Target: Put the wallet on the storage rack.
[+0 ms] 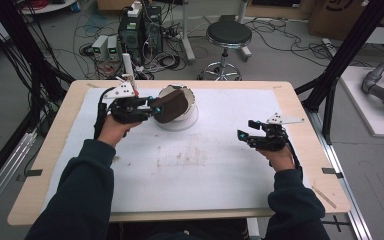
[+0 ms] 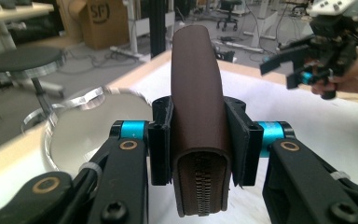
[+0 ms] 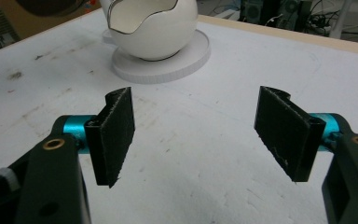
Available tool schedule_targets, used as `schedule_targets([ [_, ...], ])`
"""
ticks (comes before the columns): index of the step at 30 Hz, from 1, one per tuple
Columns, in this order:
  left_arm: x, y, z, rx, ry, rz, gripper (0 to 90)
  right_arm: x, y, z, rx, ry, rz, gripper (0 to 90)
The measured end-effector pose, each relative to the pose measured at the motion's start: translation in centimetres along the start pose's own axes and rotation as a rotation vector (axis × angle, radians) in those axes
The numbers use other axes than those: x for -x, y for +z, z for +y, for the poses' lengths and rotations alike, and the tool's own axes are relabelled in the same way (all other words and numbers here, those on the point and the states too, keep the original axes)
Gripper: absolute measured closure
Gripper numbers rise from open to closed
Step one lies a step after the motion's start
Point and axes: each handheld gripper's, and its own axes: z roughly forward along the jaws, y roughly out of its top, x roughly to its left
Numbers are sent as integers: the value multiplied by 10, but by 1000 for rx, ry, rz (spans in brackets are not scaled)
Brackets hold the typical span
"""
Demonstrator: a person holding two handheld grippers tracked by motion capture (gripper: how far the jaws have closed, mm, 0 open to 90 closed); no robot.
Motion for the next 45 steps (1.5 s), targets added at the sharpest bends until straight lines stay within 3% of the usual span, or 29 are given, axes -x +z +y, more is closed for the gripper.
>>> schedule_targets([
  [4, -15, 12, 17, -24, 46, 36, 649, 2, -2, 0, 6, 3, -6, 293],
  [7, -22, 22, 19, -40, 92, 39, 649, 2, -3, -1, 4, 9, -8, 293],
  [12, -34, 42, 10, -117, 120, 57, 649, 5, -6, -2, 13, 11, -14, 293],
  [17, -40, 56, 4, -129, 169, 57, 649, 8, -10, -4, 23, 25, -18, 293],
  [23, -45, 68, -9, -188, 163, 68, 648, 9, -10, -5, 23, 32, -16, 293],
  [28, -47, 75, -15, -226, 117, 83, 627, 10, -11, -5, 24, 32, -17, 293],
  [30, -47, 77, -16, -234, 85, 104, 549, 10, -11, -5, 24, 28, -15, 293],
  [32, -48, 77, -16, -228, 40, 122, 465, 9, -11, -5, 25, 32, -15, 293],
  [36, -50, 67, -17, -207, 10, 146, 454, 9, -12, -5, 27, 33, -16, 293],
  [38, -50, 61, -18, -188, -11, 155, 451, 9, -12, -5, 29, 31, -17, 293],
  [45, -43, 27, -25, -70, -138, 153, 353, 11, -15, -5, 29, 32, -33, 293],
])
